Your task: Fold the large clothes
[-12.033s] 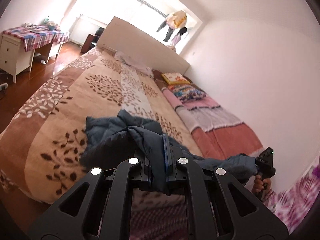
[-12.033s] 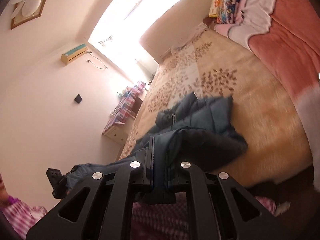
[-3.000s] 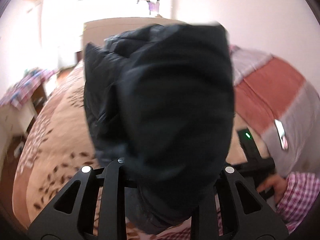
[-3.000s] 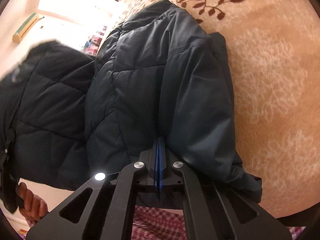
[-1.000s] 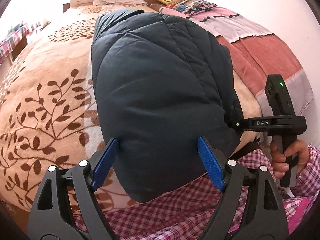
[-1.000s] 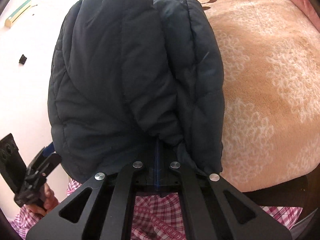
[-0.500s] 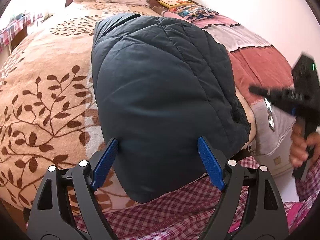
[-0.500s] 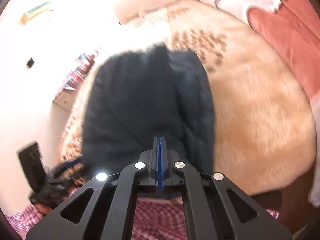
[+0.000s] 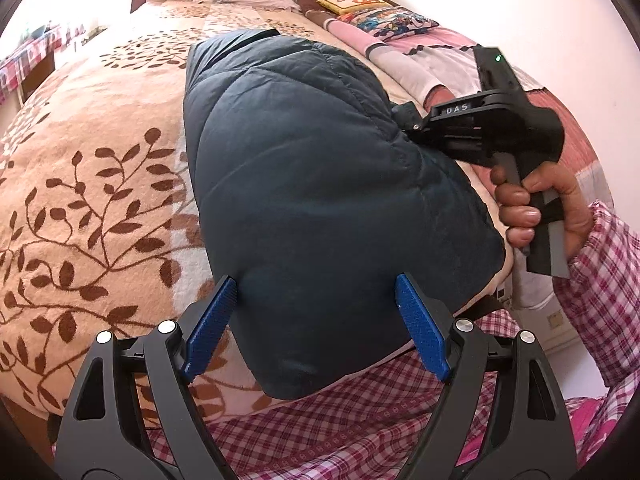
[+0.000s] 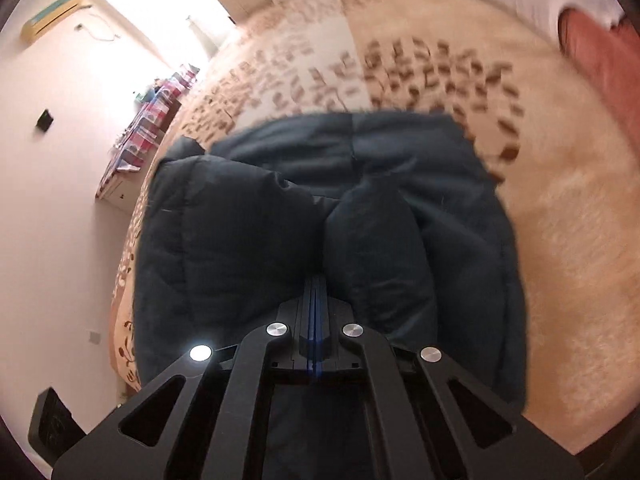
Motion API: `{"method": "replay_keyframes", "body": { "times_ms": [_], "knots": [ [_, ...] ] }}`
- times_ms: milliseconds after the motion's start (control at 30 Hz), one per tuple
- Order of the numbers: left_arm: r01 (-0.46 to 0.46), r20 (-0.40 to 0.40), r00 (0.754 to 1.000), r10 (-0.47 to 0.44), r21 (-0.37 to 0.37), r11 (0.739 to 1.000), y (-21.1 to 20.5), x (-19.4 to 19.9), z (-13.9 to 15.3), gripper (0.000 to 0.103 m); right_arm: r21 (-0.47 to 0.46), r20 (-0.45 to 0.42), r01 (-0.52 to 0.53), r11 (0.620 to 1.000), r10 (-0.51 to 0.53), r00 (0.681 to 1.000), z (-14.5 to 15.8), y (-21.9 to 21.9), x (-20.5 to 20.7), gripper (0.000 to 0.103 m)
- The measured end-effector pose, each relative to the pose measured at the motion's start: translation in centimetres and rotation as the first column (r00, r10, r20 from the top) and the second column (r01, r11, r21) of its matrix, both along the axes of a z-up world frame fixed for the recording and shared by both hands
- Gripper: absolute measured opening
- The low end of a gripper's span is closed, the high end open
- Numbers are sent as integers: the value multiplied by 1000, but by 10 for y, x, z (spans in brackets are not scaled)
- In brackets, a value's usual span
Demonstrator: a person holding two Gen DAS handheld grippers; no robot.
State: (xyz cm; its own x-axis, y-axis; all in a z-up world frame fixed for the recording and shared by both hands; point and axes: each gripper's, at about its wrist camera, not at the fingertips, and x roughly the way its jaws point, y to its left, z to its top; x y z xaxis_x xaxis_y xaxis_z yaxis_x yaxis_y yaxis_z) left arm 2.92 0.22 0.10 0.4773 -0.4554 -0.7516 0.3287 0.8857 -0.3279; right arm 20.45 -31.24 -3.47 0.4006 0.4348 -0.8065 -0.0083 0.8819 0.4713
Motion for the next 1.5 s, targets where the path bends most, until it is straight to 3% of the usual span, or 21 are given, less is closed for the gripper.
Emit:
{"method": "replay_keyframes", "body": {
  "times_ms": [233,867,1067,1167,1233,1300,1400,1500],
  "knots": [
    [1,-4,1000,-1,13,1000,-2,1,0,80,89,-25,21,996,-18,1000,-8,-13,-6,0],
    [-1,-7,1000,2,41,999,-5,-1,6,80,49,-5,18,999,-18,1000,-1,-12,-14,0],
    [-2,2,1000,2,37,999,-5,-3,11,80,79,1,23,997,-23,1000,10,-18,-23,0],
    [-16,2,1000,16,21,1000,-1,0,14,80,102,38,27,994,-31,999,26,-26,-36,12],
    [-33,-6,999,33,-1,999,5,2,16,80,106,80,43,993,-51,995,40,-37,-48,33],
    [-55,-21,998,54,-29,998,10,6,17,81,102,114,77,992,-89,990,50,-49,-60,67],
    [-105,-61,993,100,-92,990,21,14,15,81,112,130,95,989,-109,985,55,-65,-75,82],
    [-145,-115,985,128,-159,977,29,25,10,85,135,87,94,986,-106,990,44,-76,-84,86]
  ]
}}
